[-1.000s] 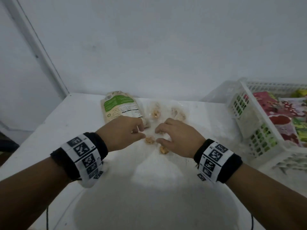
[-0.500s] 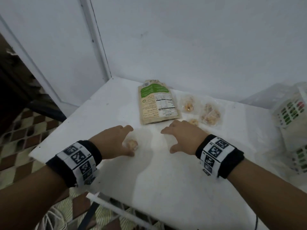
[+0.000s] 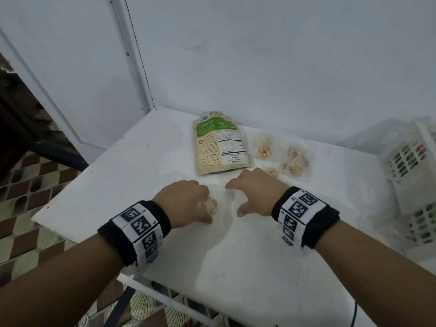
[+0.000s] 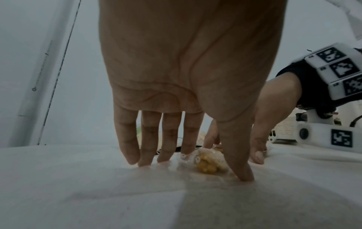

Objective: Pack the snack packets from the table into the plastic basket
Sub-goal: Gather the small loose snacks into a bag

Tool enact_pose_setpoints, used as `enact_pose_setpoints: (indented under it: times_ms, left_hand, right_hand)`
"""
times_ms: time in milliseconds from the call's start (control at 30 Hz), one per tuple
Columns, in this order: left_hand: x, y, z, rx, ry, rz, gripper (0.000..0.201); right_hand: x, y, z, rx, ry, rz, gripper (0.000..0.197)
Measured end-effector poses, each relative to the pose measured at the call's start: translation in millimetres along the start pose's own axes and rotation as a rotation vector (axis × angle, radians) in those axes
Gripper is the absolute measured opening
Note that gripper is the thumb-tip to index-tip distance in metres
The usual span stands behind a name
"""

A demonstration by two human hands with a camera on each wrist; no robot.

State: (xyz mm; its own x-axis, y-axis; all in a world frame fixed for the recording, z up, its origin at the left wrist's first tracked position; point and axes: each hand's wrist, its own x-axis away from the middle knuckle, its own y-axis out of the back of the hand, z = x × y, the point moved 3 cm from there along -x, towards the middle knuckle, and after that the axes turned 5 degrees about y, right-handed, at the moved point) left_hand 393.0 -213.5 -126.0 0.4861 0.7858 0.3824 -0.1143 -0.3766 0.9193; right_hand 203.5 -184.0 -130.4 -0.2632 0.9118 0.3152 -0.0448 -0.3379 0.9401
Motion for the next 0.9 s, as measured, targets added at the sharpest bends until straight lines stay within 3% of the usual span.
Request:
enact_pose_setpoints:
  times_ms: [100, 267, 400, 533, 767, 900]
  left_hand:
    - [-4, 0, -4, -0.003, 0.001, -0.022, 0.068]
    - [-3, -1, 5, 0.041, -0.009, -0.042, 0.107]
    - [-3, -3, 16, 0.074, -0.007, 0.008, 0.119]
    - [-2, -6, 22, 0.101, 0.013, 0.038, 0.119]
    - [-1, -10, 26, 0.126, 0.019, 0.026, 0.112]
    - [1, -8, 25, 0.101, 0.019, 0.009, 0.1]
  right_hand:
    - [4, -2, 0, 0.014, 0.019, -0.019, 0.075]
    - [14, 1, 18, -0.085, 0.185, -0.194, 0.056]
    - [12, -5, 42, -0.101, 0.324, -0.118, 0.048]
    - [6, -11, 47, -0.074, 0.304, -0.021, 0.038]
    - [13, -3, 35, 0.07, 0.201, -0.046, 0.018]
    - [24, -6, 14, 0.083, 0.122, -0.055, 0.025]
